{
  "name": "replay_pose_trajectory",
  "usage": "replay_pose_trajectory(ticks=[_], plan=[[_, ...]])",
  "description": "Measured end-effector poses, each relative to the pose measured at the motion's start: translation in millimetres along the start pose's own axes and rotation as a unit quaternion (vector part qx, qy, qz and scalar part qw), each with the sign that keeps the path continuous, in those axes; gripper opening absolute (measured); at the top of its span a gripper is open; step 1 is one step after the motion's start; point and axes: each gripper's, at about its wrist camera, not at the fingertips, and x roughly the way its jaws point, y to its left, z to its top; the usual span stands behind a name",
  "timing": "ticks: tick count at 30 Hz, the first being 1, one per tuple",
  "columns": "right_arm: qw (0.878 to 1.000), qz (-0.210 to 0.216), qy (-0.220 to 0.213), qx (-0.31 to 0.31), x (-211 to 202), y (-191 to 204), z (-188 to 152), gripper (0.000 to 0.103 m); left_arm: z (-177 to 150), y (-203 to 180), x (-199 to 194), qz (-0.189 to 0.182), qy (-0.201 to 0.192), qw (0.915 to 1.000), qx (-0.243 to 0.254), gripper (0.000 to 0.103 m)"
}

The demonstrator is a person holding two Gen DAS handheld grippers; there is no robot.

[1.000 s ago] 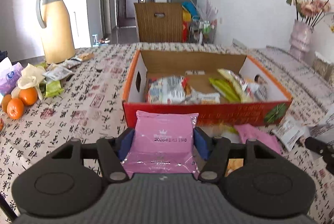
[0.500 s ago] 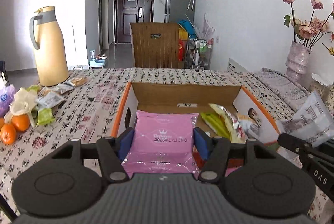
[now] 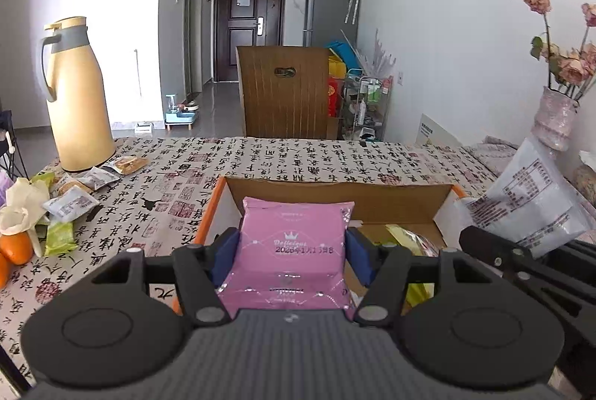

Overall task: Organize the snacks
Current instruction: 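Lift the white and pink packets and carry them over the box, then open both tools to drop the packets into the box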

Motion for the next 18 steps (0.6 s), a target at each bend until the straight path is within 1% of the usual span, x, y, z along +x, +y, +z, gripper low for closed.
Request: replay_pose_trajectory(ticks=[3,6,8,13,16,17,18], plan=[[1.000,-0.004,0.010,0.003,19,-5,-4,0.007,-2,3,11,0.004,-0.002,1.0000,-0.006,0.063],[1.000,-0.003,0.023,0.012,33,-11,-13,0.007,-8,8,22,0.006,0.004,0.9999,-0.012,0.063],[0.999,0.001,0.036,0.016,41,-13,-20,0.007,-13,9,25,0.009,0.005,0.9999,-0.007,0.063],[0.999,0.010,0.049,0.019,44,-17,-26,0.007,-18,11,28,-0.001,0.006,1.0000,-0.006,0.063],[0.998,0.010,0.058,0.021,45,-19,-29,0.011,-18,11,24,-0.004,-0.005,1.0000,-0.006,0.063],[0.998,0.009,0.060,0.021,45,-20,-30,0.013,-18,10,21,-0.006,-0.012,0.9999,-0.006,0.065],[0.998,0.008,0.058,0.021,44,-19,-29,0.014,-18,10,18,-0.006,-0.018,0.9998,-0.007,0.073]])
